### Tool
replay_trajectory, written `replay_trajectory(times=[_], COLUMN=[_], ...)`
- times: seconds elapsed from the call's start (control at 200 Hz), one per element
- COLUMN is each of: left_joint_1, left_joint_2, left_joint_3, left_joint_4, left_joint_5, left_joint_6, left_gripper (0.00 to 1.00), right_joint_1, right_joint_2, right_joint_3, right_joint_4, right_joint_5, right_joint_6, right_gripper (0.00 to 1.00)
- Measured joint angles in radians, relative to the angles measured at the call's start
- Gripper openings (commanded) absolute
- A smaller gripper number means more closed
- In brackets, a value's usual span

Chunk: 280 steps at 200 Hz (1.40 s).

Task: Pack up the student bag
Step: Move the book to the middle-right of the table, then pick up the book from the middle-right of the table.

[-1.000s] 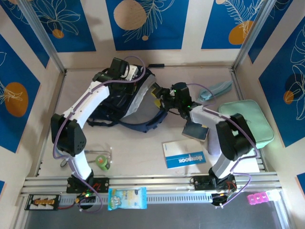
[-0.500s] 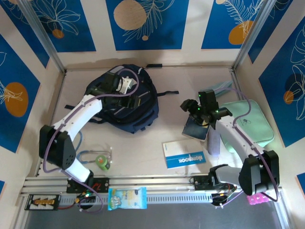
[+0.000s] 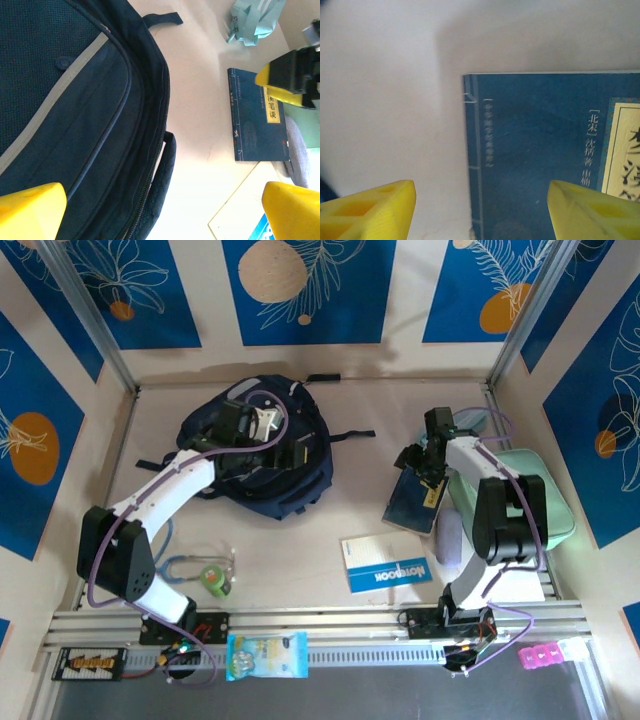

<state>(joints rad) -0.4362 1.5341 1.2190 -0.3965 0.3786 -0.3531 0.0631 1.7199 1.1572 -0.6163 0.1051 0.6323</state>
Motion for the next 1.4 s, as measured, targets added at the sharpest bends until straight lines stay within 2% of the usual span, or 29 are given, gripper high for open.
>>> replay_trajectory(times=[0.36, 0.575, 0.735, 0.94, 1.075, 1.205, 1.27, 1.4], left_joint_1=[-0.027, -0.070, -0.136, -0.256, -0.317, -0.362, -0.378, -0.397], left_joint_2=[-0.003, 0.047, 0.160, 0.256, 0.317, 0.398, 0.434, 0.493], left_joint_3=[-0.006, 0.007, 0.083, 0.151, 0.170, 0.206, 0.226, 0.277], left_joint_4=[0.020, 0.023, 0.014, 0.018, 0.053, 0.085, 0.095, 0.103], left_joint_5=[0.007, 0.009, 0.014, 0.013, 0.006, -0.010, -0.021, -0.046], left_joint_6=[-0.036, -0.063, -0.077, -0.123, -0.185, -0.245, -0.270, -0.321], left_gripper=[1.00, 1.00, 1.00, 1.00, 0.98, 0.95, 0.91, 0.75], right_joint_1=[0.036, 0.155, 0.215, 0.181, 0.103, 0.039, 0.025, 0.014], right_joint_2=[0.085, 0.085, 0.085, -0.014, -0.129, -0.126, -0.105, -0.067], right_joint_3=[0.000, -0.019, -0.026, -0.024, -0.035, -0.064, -0.084, -0.100], right_joint_4=[0.029, 0.116, 0.169, 0.077, 0.024, -0.020, -0.040, -0.063], right_joint_5=[-0.031, -0.100, -0.156, -0.077, -0.005, 0.070, 0.098, 0.113], right_joint_6=[0.017, 0.121, 0.211, 0.185, 0.121, 0.077, 0.060, 0.031], right_gripper=[0.64, 0.62, 0.56, 0.57, 0.57, 0.55, 0.51, 0.35])
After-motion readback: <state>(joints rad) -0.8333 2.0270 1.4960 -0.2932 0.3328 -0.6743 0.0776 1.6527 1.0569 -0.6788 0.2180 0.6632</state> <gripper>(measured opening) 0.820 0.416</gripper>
